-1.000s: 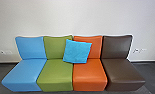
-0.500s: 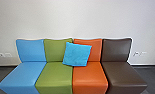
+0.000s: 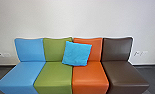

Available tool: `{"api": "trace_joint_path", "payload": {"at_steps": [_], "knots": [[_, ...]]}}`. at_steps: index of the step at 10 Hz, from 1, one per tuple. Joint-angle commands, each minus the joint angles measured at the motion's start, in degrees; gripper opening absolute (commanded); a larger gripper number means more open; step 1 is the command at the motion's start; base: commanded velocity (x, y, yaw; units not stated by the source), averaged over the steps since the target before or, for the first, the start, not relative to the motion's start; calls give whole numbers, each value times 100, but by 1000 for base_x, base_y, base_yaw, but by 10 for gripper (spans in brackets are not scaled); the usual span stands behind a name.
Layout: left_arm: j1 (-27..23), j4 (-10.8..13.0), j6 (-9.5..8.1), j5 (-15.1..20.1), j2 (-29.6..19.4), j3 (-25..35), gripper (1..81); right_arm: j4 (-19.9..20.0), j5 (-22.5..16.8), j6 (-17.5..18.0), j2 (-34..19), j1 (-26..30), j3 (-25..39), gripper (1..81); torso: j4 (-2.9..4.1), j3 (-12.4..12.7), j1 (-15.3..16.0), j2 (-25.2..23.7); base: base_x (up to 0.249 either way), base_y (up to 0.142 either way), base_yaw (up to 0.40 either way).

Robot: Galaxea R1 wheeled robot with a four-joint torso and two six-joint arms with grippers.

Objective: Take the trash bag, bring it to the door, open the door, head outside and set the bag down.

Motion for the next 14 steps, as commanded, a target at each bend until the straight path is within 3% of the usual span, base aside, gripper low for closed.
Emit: {"api": "trace_joint_path", "payload": {"at_steps": [1,5,6,7,10,11,12,14], "knots": [[-618,-109,5,484,-153,13,811,123,-319,14,-317,456,198,811,0,-502,345,-533,0,0,0],[-917,-145,5,703,-83,-57,811,115,-354,14,-440,492,286,811,0,-1137,839,-1305,0,0,0],[-1013,-128,5,703,-31,-66,811,115,-354,23,-501,492,313,811,0,-826,953,-1482,0,0,0],[-1092,-110,5,790,57,-136,811,123,-354,23,-563,492,356,811,0,-977,1084,-1685,0,0,0],[-1321,-109,5,1081,329,-540,811,132,-354,23,-589,492,374,811,0,-1075,1394,-2173,0,0,0],[-1355,-145,5,1090,382,-620,811,132,-354,32,-589,518,383,811,0,-1078,1860,-2899,0,0,0],[-1374,-162,5,1090,444,-628,811,132,-354,32,-581,536,383,811,0,-1080,1635,-2555,0,0,0],[-1444,-145,-4,1090,550,-629,811,123,-354,67,-545,571,401,811,0,-1080,1880,-2951,0,0,0]]}}
